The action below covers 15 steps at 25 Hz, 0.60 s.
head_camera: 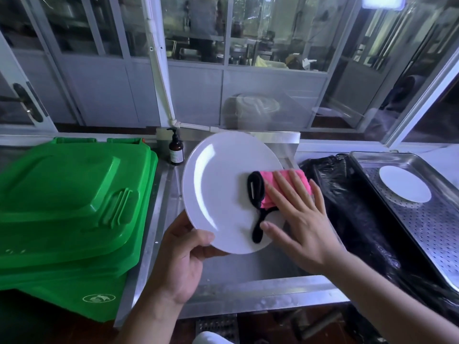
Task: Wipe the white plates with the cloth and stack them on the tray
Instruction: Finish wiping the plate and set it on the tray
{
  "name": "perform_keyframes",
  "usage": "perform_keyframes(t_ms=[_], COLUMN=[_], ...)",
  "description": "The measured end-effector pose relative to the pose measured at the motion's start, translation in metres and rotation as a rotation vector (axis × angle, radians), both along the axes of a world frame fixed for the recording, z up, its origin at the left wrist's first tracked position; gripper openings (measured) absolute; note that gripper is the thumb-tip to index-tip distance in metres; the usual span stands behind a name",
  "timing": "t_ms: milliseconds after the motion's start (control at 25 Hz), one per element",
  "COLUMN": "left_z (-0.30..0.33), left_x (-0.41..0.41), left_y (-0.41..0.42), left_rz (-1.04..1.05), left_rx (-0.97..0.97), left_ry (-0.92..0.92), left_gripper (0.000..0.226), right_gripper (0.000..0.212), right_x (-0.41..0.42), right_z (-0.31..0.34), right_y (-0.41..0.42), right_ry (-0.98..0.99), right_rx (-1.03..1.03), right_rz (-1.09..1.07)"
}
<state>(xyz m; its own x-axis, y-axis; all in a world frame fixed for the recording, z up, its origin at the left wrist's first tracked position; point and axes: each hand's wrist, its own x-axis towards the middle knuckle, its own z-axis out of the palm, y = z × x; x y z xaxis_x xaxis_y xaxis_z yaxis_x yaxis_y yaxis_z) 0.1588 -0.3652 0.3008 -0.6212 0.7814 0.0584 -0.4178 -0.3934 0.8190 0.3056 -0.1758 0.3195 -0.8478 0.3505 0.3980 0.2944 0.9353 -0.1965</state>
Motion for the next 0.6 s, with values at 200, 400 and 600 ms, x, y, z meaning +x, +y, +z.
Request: perform_keyframes(t_ms=[200, 400, 600], left_z=[-0.002, -0.004, -0.015], left_x=[0.003, 0.007, 0.004], left_y=[0.005, 0.006, 0.002], left_rz=[0.024, 0.012, 0.01], left_rx=[0.021, -0.002, -0.062], left_ry=[0.001, 0.023, -0.026], left_gripper=[0.051, 0.052, 0.056], right_gripper=[0.088, 0.059, 0.037], right_x=[0.014, 0.007, 0.012], right_z=[-0.036, -0.049, -0.019], right_y=[-0.047, -0.07, -0.07], right_ry=[0.069, 0.225, 0.201], right_rx=[-0.086, -0.08, -0.562], right_rz=[0.028, 0.097, 0.265])
